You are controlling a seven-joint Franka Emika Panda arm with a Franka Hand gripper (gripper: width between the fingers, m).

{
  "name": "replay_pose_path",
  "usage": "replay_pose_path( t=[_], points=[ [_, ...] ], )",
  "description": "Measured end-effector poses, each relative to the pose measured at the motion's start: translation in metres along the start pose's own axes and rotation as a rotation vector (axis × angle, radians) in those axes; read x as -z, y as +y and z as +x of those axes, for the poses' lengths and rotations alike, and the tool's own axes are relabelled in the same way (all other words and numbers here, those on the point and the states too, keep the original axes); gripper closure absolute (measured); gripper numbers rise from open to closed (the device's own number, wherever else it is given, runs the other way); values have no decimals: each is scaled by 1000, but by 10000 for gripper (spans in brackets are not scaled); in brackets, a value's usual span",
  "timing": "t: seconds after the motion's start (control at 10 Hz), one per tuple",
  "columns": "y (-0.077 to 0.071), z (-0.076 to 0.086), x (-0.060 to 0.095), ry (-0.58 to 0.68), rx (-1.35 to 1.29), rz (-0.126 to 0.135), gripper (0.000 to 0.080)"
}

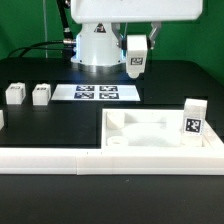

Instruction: Assemble square table

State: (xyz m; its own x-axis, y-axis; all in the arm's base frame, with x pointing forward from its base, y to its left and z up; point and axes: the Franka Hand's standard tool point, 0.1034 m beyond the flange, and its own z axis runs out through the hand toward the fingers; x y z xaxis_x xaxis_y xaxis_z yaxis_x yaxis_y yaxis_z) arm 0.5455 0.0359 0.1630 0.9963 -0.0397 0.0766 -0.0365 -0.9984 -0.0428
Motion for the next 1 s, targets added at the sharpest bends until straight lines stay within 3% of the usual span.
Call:
replay_pose_path(
  t=[0.3, 0.5, 0.6, 0.7, 0.8, 0.9, 1.0],
  points=[
    [2, 0, -7, 195, 7, -12, 509],
    [5, 0, -11, 246, 18, -19, 509],
    [24, 7, -27, 304, 26, -34, 509],
    [32, 27, -40, 288, -24, -20, 509],
    [31, 58, -32, 316, -51, 0, 509],
    [28, 74, -27, 345, -88, 7, 509],
    [24, 73, -26, 343, -84, 10, 509]
  ],
)
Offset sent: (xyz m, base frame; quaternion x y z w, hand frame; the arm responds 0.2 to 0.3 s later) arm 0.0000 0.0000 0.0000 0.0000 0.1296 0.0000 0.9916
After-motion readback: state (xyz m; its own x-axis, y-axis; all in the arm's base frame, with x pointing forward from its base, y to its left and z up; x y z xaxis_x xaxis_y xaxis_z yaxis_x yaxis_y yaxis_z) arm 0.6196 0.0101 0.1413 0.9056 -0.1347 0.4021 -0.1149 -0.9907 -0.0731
